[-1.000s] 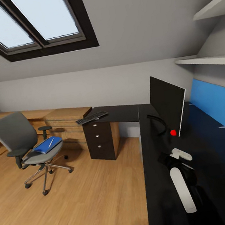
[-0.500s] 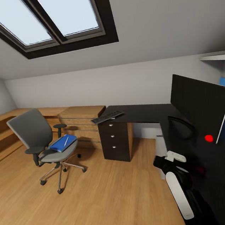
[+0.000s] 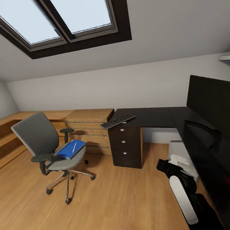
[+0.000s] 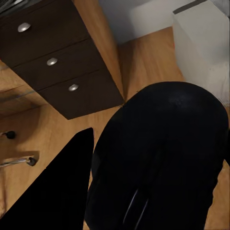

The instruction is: In the bedroom, organize the workspace by keeping the computer under the desk, ensuring the monitor is on the desk, placing the keyboard on the desk next to the monitor, placing the mouse on the desk next to the keyboard, moving the folder from the swivel chair onto the desk next to the mouse, stacking the notebook on top of the folder with the pen on top of the notebook, and positioning the swivel chair next to the desk.

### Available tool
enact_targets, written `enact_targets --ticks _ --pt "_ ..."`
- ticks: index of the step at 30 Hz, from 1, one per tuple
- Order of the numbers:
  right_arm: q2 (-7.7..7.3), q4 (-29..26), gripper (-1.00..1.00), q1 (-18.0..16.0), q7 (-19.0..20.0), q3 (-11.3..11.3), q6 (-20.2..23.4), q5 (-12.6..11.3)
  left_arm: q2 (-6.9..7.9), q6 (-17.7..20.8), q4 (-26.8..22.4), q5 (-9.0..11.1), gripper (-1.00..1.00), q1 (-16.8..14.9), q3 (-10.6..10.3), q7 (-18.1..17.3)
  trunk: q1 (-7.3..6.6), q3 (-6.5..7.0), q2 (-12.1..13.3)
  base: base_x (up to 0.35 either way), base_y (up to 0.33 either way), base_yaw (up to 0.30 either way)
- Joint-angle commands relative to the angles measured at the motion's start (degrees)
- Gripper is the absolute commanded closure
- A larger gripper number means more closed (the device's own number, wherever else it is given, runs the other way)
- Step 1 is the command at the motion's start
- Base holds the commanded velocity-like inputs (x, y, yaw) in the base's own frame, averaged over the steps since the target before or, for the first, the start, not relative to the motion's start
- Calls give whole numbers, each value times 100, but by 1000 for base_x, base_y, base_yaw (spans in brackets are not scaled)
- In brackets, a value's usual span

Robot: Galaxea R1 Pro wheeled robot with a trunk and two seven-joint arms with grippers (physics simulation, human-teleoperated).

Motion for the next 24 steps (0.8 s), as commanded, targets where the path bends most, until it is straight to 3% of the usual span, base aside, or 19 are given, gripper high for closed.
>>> enact_targets --ticks 1,15,24 --pt "4 -8 100 -5 -40 -3 9 -57 11 -33 -3 57 -100 -1 -31 29 3 -5 -3 230 282 0" --pt "4 -25 100 -5 -40 -4 -3 21 34 -33 -3 58 -100 -1 -19 38 3 -5 -3 270 235 0" --pt "4 -34 100 -5 -42 -6 -5 22 32 -29 -3 67 -100 -1 -19 55 3 -5 -3 321 53 0"
